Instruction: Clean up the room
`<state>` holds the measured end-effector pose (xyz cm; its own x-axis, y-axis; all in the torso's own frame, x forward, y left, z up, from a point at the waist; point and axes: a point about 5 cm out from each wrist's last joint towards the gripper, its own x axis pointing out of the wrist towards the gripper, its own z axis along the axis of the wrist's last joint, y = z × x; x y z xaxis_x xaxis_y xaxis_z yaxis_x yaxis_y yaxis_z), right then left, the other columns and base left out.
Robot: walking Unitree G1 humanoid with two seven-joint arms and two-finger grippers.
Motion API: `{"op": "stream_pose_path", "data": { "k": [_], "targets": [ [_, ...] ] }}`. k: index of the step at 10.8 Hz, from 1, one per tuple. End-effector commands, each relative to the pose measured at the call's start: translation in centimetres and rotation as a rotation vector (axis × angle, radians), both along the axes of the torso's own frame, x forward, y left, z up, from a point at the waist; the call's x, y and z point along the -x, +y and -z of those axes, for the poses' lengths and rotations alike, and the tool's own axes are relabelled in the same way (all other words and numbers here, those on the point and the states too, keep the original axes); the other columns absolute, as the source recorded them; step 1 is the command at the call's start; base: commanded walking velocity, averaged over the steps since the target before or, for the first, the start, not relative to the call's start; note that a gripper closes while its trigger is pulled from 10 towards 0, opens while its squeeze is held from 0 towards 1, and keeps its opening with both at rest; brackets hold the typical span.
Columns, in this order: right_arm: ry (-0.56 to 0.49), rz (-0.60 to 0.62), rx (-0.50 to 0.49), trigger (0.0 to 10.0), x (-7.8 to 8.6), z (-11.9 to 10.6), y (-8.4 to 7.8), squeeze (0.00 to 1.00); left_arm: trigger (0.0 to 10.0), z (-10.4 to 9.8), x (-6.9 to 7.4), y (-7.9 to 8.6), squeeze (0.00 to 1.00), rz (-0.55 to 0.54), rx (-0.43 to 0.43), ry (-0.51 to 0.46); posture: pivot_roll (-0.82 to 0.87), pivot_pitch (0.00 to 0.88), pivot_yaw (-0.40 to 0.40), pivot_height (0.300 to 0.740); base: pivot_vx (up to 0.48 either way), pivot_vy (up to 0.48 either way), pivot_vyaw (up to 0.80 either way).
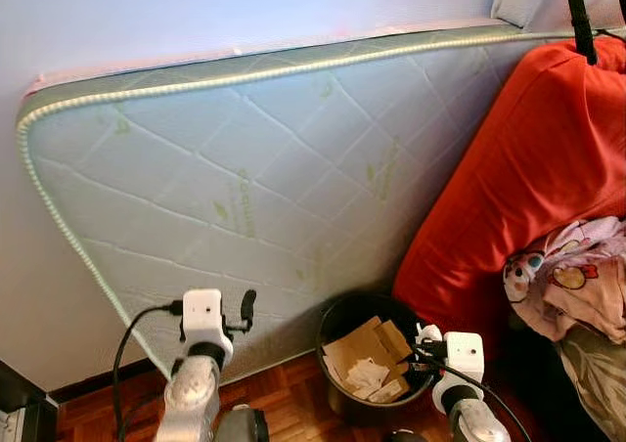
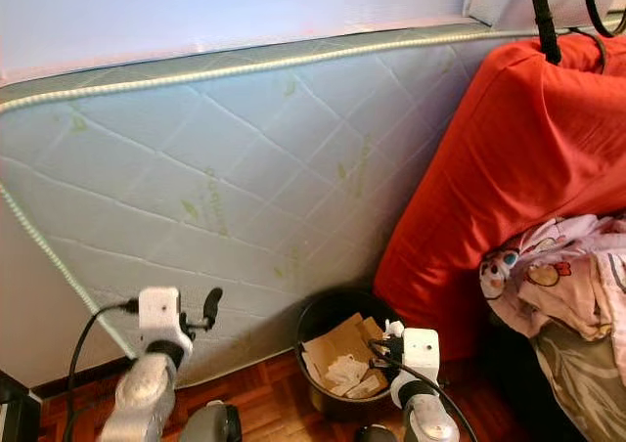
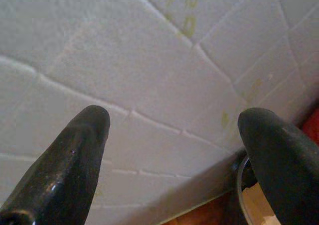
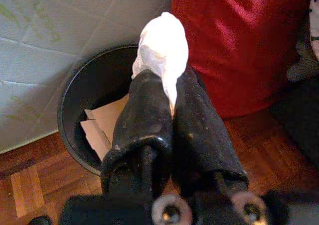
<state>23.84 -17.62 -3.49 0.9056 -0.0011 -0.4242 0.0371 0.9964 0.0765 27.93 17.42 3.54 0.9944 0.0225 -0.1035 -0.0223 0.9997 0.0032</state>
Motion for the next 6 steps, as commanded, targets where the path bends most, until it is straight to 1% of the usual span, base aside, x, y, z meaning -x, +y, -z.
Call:
{"op": "stream_pose_path", "data": {
  "k": [1,6],
  "targets": [
    [0.008,-0.007,0.008,10.0,-0.19,-0.03,-0.02,0.00,10.0,0.27,0.03,-0.13,0.00,0.012,0.000,0.020,-0.05,0.000,-0.015,0.625,0.240,0.000,0.00],
    [0.005,-0.009,0.003,10.0,-0.16,-0.01,0.29,0.00,10.0,0.40,0.44,0.19,0.00,0.017,-0.010,0.027,-0.04,0.019,-0.007,0.625,0.282,0.000,0.00]
  ]
}}
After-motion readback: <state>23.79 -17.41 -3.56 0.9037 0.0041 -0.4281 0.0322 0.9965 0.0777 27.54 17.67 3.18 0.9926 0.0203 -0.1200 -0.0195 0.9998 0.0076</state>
